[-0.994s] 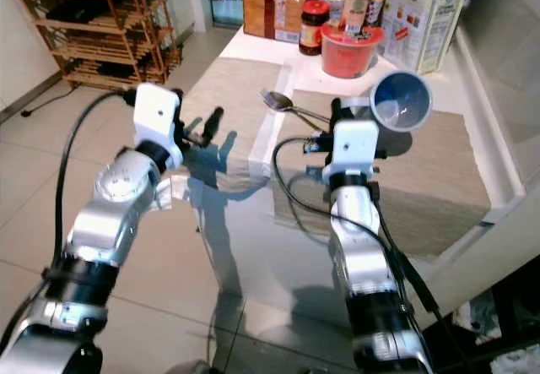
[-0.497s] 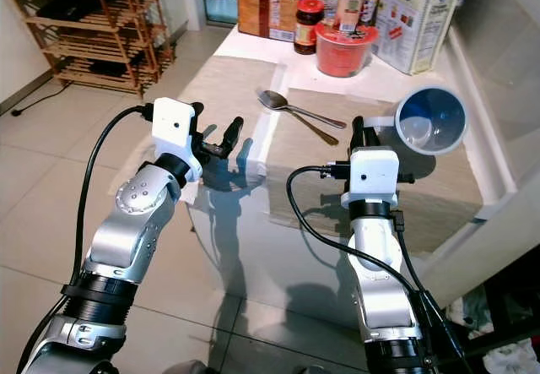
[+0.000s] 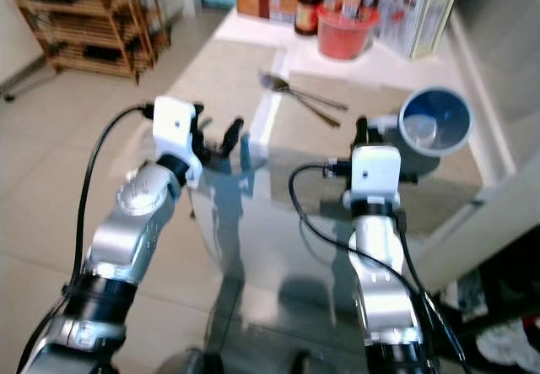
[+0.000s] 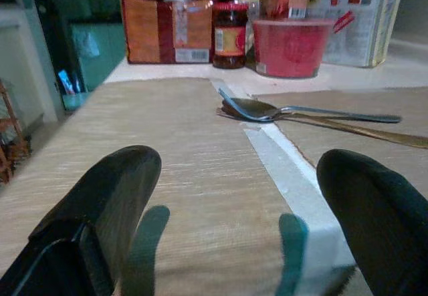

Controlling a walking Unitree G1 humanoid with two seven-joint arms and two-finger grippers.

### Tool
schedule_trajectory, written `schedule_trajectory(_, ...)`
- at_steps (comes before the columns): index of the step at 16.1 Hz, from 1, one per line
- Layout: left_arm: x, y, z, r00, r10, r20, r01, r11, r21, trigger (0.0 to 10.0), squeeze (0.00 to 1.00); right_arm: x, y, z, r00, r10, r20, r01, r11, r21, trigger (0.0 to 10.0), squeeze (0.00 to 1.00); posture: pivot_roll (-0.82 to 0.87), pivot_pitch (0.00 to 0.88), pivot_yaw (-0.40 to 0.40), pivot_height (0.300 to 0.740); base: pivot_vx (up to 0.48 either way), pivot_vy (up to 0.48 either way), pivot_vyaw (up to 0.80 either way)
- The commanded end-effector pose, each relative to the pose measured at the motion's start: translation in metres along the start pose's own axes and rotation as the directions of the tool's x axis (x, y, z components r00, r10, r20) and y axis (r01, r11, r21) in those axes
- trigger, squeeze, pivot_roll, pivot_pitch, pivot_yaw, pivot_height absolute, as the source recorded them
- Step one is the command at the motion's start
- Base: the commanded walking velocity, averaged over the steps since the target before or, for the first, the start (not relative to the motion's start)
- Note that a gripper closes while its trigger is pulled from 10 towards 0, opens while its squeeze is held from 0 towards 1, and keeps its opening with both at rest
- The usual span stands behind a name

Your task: Setting the table

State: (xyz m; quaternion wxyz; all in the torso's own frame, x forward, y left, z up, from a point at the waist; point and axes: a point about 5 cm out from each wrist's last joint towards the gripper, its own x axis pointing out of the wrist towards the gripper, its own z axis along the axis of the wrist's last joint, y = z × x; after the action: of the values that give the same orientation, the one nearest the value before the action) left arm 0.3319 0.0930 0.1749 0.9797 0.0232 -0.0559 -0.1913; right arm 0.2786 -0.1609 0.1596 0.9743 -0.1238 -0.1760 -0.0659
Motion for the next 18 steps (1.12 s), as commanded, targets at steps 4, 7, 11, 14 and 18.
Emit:
schedule_trajectory(4, 0.0025, 0.0018, 0.008, 0.999, -0.011, 0.031, 0.011, 1.0, 0.018, 10.0, 0.0, -0.0008, -0.0013, 0.0022, 1.0, 0.0, 0.001, 0.0, 1.0, -0.008, 0.0, 0.0, 0.04, 0.0, 0.018, 0.74, 0.0, 0.0, 0.0)
schedule_trajectory(7, 0.0023, 0.0003, 0.0097, 0.999, -0.026, 0.042, 0.026, 1.0, 0.002, 10.0, 0.0, -0.002, -0.0016, -0.0002, 1.0, 0.007, -0.017, -0.007, 1.0, -0.013, 0.0, 0.0, 0.04, 0.0, 0.018, 0.74, 0.0, 0.0, 0.0)
schedule_trajectory(11, 0.0028, -0.0006, 0.0148, 0.997, -0.04, 0.072, 0.043, 0.999, -0.03, 10.0, 0.0, -0.0016, -0.0026, -0.0018, 1.0, 0.001, -0.025, -0.002, 1.0, -0.013, 0.0, 0.0, 0.04, 0.0, 0.017, 0.74, -0.163, 0.0, 0.0)
schedule_trajectory(14, 0.0043, 0.0011, 0.0151, 0.997, -0.036, 0.07, 0.038, 0.999, -0.028, 10.0, 0.0, -0.0009, -0.002, -0.0022, 1.0, 0.002, -0.027, -0.002, 1.0, -0.012, 0.0, 0.0, 0.04, 0.0, 0.017, 0.74, -0.331, 0.0, 0.0)
schedule_trajectory(18, 0.0055, 0.0032, 0.0153, 0.997, -0.031, 0.07, 0.032, 0.999, -0.022, 10.0, 0.0, -0.0013, -0.0011, -0.0027, 1.0, 0.007, -0.029, -0.007, 1.0, -0.013, 0.0, 0.0, 0.04, 0.0, 0.016, 0.74, -0.218, 0.0, 0.0)
